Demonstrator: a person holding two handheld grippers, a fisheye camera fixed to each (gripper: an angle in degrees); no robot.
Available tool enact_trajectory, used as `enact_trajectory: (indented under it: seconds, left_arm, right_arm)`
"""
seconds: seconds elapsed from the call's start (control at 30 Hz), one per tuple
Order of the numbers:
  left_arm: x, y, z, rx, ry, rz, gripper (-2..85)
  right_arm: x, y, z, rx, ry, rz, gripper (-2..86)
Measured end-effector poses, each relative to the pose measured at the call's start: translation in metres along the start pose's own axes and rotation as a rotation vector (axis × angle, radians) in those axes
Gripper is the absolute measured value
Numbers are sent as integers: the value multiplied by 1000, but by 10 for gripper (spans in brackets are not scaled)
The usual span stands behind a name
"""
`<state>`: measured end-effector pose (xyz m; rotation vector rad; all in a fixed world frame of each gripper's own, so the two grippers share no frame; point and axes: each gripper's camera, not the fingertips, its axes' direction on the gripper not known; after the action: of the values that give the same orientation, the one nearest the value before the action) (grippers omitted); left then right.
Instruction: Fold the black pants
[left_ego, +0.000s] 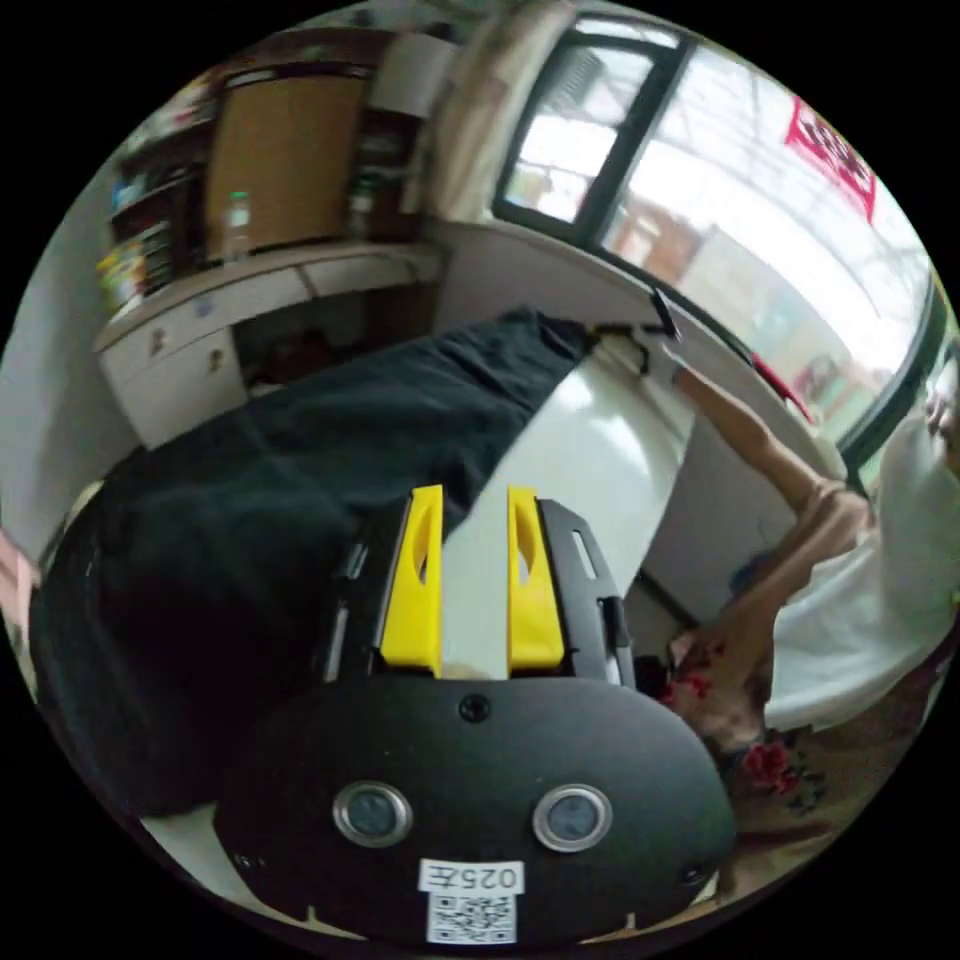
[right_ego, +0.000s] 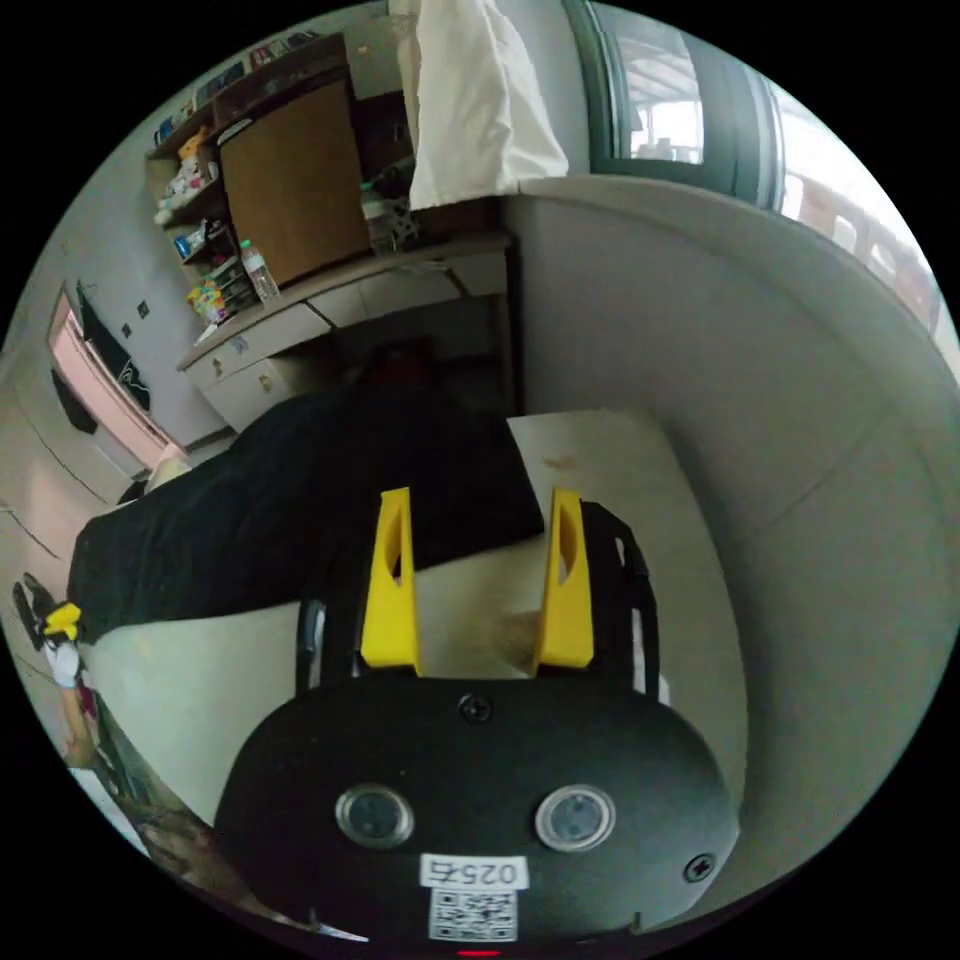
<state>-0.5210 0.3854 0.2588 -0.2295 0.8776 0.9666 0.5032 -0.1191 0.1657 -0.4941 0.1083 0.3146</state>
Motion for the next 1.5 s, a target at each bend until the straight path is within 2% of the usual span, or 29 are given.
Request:
enact_trajectory:
  seconds: [0.07, 0.13, 0.17, 0.2, 0.27, 0.47, 0.6, 0.73, 0.8, 0.93, 1.0, 1.1, 1.17, 1.23, 1.33, 1.5]
  left_arm:
    - [17, -8, 35, -63, -98, 99, 56]
    - [20, -10, 65, -94, -188, 139, 55]
    - [17, -9, 83, -125, -212, 150, 55]
    - [12, -6, 102, -169, -260, 160, 54]
    - [0, 6, 126, -193, -283, 141, 48]
    - [-36, 64, 146, -195, -315, 81, -1]
    - [-48, 113, 152, -238, -260, 115, -4]
    - [-55, 168, 148, -297, -133, 193, 16]
    - [-65, 203, 148, -315, -33, 211, 28]
    - [-92, 239, 150, -309, 34, 180, 32]
    - [-105, 260, 136, -173, 69, 103, 19]
    - [-57, 278, 128, 54, 15, 218, 21]
    - [-15, 277, 154, 119, 14, 322, 29]
    - [23, 269, 197, 118, 54, 411, 33]
    - [70, 247, 275, 84, 172, 499, 36]
    - [123, 207, 384, 59, -20, 559, 37]
  right_arm:
    - [1, -7, 5, -10, -30, 17, 196]
    - [-5, -12, 9, -40, 52, 16, 173]
    - [-15, -12, 11, -57, 136, -47, 146]
    - [-19, -13, 11, -76, 118, -67, 115]
    - [-19, -14, 11, -108, 26, -27, 66]
    - [-40, 30, -12, -148, 148, -139, 53]
    - [-58, 108, -55, -225, 244, -271, 51]
    - [-39, 190, -106, -223, 227, -227, 52]
    - [-8, 240, -135, -186, 117, -132, 54]
    - [40, 292, -165, -106, -114, 6, 81]
    - [58, 321, -187, -46, -103, 70, 118]
    - [54, 357, -228, 155, -80, 81, 132]
    - [48, 370, -246, 247, -84, 82, 123]
    - [43, 374, -252, 279, -93, 73, 122]
    - [42, 374, -238, 230, -86, 65, 132]
    - [41, 410, -228, 268, -151, 138, 134]
